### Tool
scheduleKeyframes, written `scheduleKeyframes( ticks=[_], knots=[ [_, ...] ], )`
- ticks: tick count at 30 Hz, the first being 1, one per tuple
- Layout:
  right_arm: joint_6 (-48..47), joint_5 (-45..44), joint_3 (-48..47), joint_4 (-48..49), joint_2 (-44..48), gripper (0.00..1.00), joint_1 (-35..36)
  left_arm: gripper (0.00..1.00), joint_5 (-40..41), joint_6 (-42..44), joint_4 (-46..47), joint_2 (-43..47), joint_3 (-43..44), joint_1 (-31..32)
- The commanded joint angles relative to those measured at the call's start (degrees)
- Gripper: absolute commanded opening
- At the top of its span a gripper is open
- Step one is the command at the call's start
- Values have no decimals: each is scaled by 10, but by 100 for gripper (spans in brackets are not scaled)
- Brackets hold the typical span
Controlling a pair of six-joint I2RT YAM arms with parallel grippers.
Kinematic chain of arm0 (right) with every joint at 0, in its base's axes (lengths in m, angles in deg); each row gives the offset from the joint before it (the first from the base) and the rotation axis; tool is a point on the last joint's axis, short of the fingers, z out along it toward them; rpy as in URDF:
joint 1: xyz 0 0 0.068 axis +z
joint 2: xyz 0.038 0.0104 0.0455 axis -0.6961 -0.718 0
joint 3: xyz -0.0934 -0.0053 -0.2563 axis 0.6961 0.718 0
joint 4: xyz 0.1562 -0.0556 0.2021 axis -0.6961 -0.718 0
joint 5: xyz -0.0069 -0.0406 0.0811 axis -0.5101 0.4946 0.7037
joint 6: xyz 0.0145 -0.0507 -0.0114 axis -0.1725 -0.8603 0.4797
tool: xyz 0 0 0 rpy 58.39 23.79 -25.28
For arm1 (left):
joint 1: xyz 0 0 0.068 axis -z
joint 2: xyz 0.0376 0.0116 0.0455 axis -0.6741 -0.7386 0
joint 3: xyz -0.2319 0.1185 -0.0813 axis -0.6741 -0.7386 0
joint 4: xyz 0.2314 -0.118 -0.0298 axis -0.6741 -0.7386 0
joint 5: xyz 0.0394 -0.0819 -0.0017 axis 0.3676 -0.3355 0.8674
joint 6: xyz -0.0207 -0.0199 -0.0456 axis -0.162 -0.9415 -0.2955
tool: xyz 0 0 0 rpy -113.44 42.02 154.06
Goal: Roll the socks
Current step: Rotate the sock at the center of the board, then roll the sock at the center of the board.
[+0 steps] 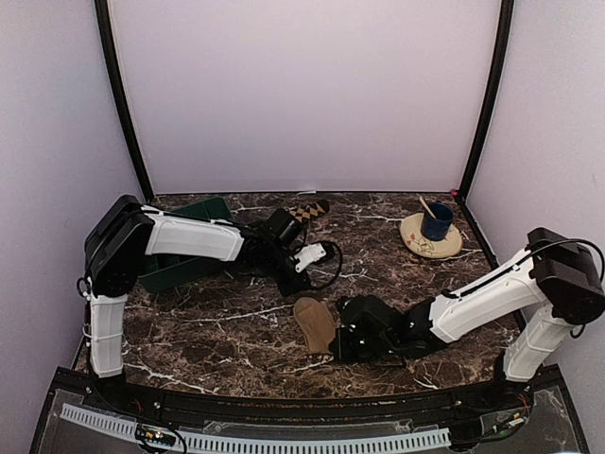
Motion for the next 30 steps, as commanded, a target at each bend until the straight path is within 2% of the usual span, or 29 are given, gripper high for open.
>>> scheduleKeyframes(
  ticks=[1, 4, 10, 15, 19, 22, 25, 28, 30],
  knots=[
    [20, -25, -37, -26, -32, 0, 29, 0, -18, 17, 12, -14, 17, -3],
    [14, -42, -70, -43, -43, 3, 44, 0, -17, 16, 18, -21, 21, -3],
    [-35, -86, -104, -73, -27, 20, 57, 0, 44, -7, 18, 1, 37, -4],
    [-137, -109, -121, -97, 5, 34, 57, 7, 82, -55, 37, 59, 23, -13],
    [-224, -130, -142, -145, 18, 41, 60, 16, 106, -119, 45, 110, 0, -16],
    [-277, -150, -144, -180, 41, 43, 65, 20, 95, -167, 67, 161, -58, -16],
    [-310, -165, -126, -199, 67, 42, 66, 20, 43, -219, 106, 211, -131, -12],
    [-329, -170, -99, -199, 100, 38, 66, 12, 21, -244, 147, 250, -202, 12],
    [-345, -159, -84, -198, 115, 35, 66, 11, 18, -250, 158, 259, -231, 40]
  ],
)
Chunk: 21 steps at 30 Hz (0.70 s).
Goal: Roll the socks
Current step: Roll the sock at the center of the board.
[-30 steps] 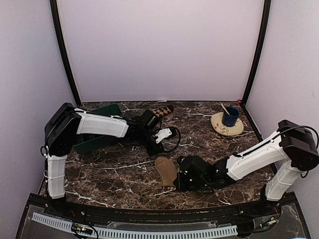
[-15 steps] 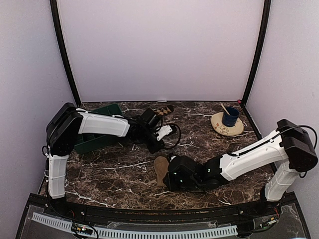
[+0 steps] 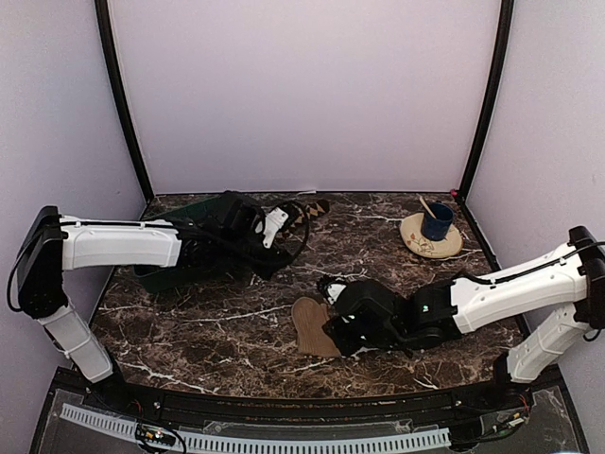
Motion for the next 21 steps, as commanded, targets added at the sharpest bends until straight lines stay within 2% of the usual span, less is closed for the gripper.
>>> scheduleKeyframes(
  ticks=[1, 5, 10, 14, 21],
  knots=[
    [-69, -1, 32, -15, 39, 35, 7, 11, -36, -54, 41, 19, -70, 55],
    [-116, 10, 33, -29, 52, 37, 15, 10, -38, -75, 44, 11, -98, 96],
    [-187, 21, 15, -66, 34, 46, 26, 10, -53, -118, 100, 27, -154, 102],
    [-237, 29, -2, -87, 2, 56, 36, 10, -45, -148, 106, 34, -171, 103],
    [-295, 39, -18, -85, -38, 58, 41, 10, 4, -253, 104, 67, -204, 103]
  ],
)
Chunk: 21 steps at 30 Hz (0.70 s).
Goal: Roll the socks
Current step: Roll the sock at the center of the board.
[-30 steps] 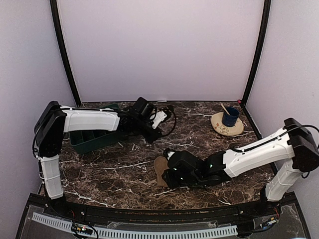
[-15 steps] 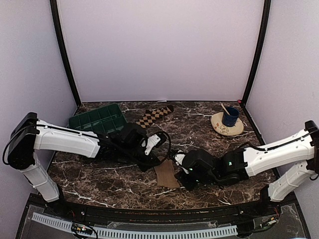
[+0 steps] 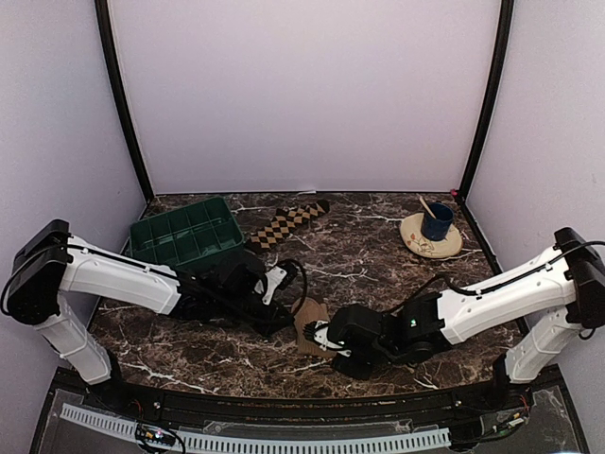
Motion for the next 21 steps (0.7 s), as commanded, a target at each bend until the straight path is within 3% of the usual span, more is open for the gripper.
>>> scheduleKeyframes(
  ticks=[1, 10, 21],
  knots=[
    [-58, 4, -20, 2, -11, 58, 6, 10, 51, -95, 9, 53, -29, -1],
    [-127, -5, -23, 13, -43, 58, 6, 10, 61, -170, 8, 114, -92, -23],
    [-220, -34, -17, 25, -66, 59, 6, 10, 32, -183, 34, 123, -113, -43]
  ],
)
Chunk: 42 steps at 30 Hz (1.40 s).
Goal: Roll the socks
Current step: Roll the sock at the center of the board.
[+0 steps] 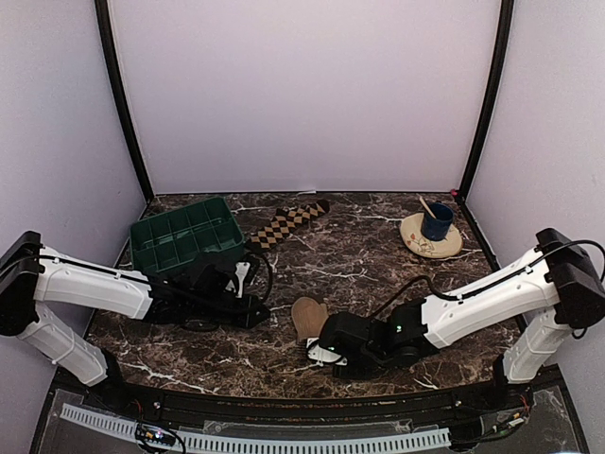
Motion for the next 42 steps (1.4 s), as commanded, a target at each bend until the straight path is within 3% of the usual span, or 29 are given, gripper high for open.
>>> scheduleKeyframes(
  ticks=[1, 22, 37, 42],
  knots=[
    [-55, -24, -6, 20, -11, 58, 6, 10, -16, -11, 20, 12, -14, -6],
    [-156, -7, -25, 5, -61, 51, 6, 10, -31, -7, 30, 11, -17, -21],
    [-121, 40, -62, -56, -97, 34, -44, 10, -49, -5, 35, 12, -16, -35],
    [-103, 66, -64, -78, -101, 22, -59, 10, -53, -4, 37, 9, -13, -39]
  ],
)
